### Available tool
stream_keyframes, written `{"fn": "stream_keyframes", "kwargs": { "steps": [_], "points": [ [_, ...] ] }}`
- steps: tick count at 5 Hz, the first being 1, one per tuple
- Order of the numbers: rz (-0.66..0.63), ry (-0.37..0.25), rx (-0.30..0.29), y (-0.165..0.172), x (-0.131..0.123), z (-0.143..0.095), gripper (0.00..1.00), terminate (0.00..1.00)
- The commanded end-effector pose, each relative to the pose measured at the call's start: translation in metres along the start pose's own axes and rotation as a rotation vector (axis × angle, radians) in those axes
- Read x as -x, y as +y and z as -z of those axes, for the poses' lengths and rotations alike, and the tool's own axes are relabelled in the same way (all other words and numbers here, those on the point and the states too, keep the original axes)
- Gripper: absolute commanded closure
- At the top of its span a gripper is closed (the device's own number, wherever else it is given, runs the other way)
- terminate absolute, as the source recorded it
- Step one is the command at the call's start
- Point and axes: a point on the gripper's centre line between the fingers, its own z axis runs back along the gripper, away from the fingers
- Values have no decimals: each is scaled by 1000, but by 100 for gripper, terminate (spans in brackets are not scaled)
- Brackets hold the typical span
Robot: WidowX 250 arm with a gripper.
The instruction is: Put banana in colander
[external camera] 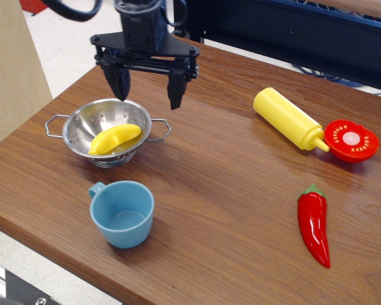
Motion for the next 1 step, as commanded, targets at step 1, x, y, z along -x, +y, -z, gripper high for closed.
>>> {"fn": "stream_keyframes", "kwargs": {
  "steps": [1],
  "points": [
    [-11,-54,3,5,-10,-15,0,100]
  ]
}}
